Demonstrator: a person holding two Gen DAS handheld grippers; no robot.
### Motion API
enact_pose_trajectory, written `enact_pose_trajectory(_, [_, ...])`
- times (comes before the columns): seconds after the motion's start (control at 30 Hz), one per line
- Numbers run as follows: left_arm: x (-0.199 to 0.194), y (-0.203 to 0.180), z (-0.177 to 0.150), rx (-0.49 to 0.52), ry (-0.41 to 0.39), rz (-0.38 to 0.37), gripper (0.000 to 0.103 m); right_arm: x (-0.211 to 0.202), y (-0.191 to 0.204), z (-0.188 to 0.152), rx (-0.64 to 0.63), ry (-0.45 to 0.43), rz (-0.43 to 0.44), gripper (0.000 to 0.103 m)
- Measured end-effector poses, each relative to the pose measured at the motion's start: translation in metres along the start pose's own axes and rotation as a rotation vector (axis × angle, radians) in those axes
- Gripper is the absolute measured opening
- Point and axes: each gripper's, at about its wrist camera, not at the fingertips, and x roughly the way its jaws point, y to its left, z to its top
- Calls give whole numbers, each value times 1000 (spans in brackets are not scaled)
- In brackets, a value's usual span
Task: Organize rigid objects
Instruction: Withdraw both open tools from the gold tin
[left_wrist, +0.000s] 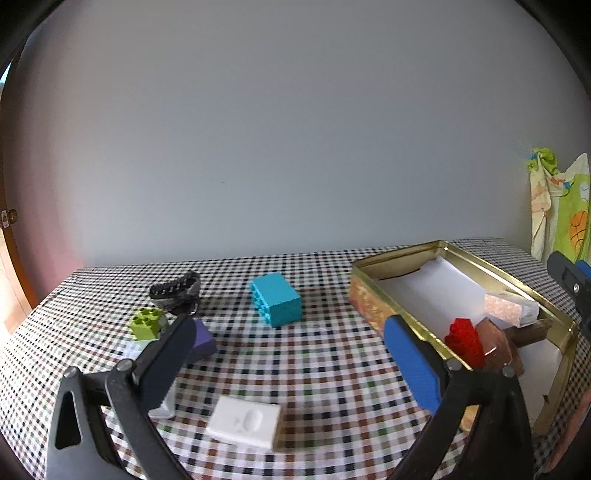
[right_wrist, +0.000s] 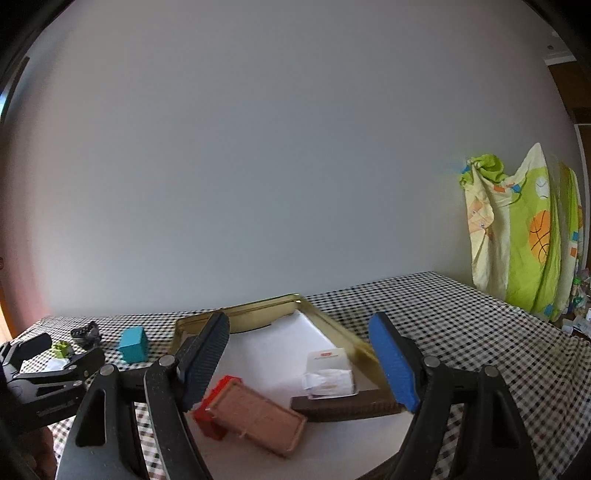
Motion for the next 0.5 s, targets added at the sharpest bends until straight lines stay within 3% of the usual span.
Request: enact_pose_trajectory(0.5, [-1,46,-4,-24,6,59,103,3,72,-12,-21,66,133,80])
